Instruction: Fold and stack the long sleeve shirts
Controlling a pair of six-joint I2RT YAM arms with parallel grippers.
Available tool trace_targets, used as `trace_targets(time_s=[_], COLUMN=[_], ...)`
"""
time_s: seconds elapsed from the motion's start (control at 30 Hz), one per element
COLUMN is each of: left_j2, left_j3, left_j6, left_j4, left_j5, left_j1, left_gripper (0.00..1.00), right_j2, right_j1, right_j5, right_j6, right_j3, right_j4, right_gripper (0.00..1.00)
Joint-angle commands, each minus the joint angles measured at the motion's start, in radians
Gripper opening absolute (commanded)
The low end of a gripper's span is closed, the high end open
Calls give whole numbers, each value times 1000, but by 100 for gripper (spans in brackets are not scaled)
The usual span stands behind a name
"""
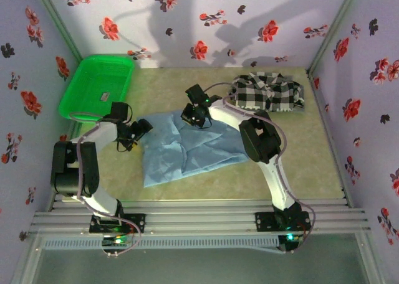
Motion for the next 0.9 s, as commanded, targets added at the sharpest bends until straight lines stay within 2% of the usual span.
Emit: trace_targets(time_s=[0.0, 0.2, 0.57, 0.7, 0.87], left_j2=[23, 44, 57, 38, -52], left_j3=[-1, 9, 10, 14, 28], left_j6=[-3, -6, -2, 12, 38], left_j4=[7, 5, 28, 29, -33], left_j5=[13, 10, 18, 36, 47], left_j1=[5, 7, 10, 10, 10], left_gripper=[88, 88, 88, 88, 91], right_j2=[-27, -123, -200, -179, -215], right_j1=[0, 14, 42, 27, 9], right_j5=[12, 6, 9, 15, 22], right_j6=[0, 67, 146, 143, 60], right_j3=[8, -121, -287, -314, -289], right_j4=[-27, 24, 88, 116, 97], right_gripper=[6, 0, 2, 13, 44])
